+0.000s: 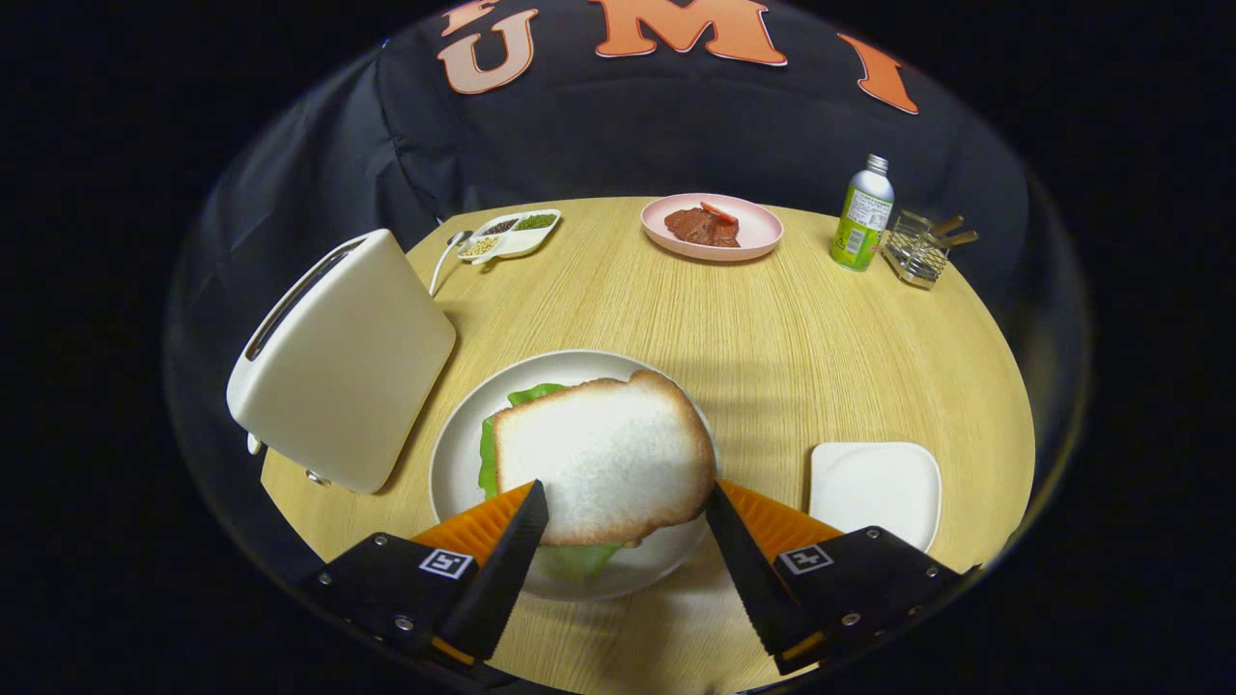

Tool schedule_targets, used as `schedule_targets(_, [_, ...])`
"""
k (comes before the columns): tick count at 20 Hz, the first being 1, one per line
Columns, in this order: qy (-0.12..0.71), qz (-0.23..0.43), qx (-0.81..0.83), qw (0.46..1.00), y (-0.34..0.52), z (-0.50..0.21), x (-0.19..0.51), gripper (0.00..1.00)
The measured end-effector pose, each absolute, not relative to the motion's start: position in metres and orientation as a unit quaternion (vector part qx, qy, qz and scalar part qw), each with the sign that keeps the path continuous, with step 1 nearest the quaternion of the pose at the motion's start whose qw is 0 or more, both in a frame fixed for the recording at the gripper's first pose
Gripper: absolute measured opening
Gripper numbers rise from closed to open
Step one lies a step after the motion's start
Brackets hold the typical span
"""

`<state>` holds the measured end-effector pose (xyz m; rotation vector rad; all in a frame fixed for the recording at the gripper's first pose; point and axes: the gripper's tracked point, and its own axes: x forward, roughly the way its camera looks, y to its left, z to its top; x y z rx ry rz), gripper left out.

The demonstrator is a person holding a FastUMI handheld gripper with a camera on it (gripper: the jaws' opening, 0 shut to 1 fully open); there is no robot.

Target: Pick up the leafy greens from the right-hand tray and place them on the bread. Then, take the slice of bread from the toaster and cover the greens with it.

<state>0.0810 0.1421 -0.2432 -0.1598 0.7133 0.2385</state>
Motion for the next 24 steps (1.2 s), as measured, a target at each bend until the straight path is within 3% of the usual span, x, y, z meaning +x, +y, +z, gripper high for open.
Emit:
schedule_targets(8, [0.293, 0.081, -0.047, 0.952, 0.126, -0.19, 0.075, 0.99])
schedule_targets(18, [0.119, 0.023, -0.047, 0.991, 0.077, -0.023, 0.05, 0.99])
schedule_targets(24, [0.043, 0.005, -0.027, 0.999, 0.057, 0.043, 0.027, 0.99])
